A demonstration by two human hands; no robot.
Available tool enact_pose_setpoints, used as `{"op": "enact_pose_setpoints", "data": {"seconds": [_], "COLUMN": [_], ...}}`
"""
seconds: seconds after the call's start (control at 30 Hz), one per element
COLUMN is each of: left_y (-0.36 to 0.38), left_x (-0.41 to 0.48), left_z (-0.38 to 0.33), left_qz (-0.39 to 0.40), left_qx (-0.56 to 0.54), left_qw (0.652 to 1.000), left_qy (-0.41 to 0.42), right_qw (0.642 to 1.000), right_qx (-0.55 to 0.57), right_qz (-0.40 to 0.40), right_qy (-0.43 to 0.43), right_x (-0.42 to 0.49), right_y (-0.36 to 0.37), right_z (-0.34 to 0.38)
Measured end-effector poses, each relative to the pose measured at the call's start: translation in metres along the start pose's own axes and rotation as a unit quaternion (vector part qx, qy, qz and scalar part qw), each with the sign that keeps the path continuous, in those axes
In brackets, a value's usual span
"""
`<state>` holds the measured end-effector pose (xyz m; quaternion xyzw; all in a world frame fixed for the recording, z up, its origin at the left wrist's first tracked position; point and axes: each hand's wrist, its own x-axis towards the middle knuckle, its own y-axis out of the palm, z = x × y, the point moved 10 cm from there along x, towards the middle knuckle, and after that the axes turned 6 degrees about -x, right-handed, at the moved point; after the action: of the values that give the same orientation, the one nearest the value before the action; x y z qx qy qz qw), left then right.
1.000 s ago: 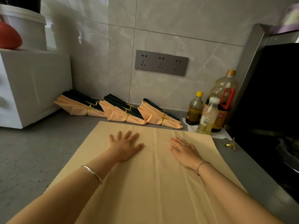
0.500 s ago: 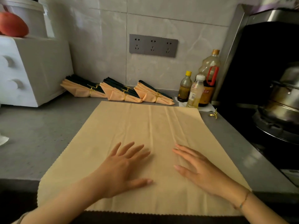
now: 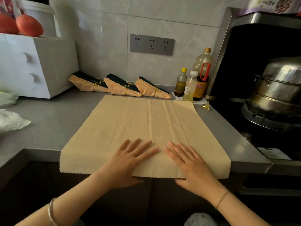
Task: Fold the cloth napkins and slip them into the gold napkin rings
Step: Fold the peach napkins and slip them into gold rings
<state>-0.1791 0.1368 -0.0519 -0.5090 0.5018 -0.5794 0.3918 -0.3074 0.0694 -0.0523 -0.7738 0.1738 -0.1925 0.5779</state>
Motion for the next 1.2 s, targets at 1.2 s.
{"op": "enact_pose_setpoints", "data": {"seconds": [1.2], "left_y": [-0.104], "left_x": [0.041], "left_z": [0.176], "left_qz": [0.117], "left_qx": [-0.218], "left_qw": [0.928], "left_qy": [-0.277], "right_qw": [0.937], "right_qx": [0.314], "right_qz": [0.084], "right_qy": [0.128], "right_x": [0.080], "right_y": [-0.065], "right_z": [-0.162]}}
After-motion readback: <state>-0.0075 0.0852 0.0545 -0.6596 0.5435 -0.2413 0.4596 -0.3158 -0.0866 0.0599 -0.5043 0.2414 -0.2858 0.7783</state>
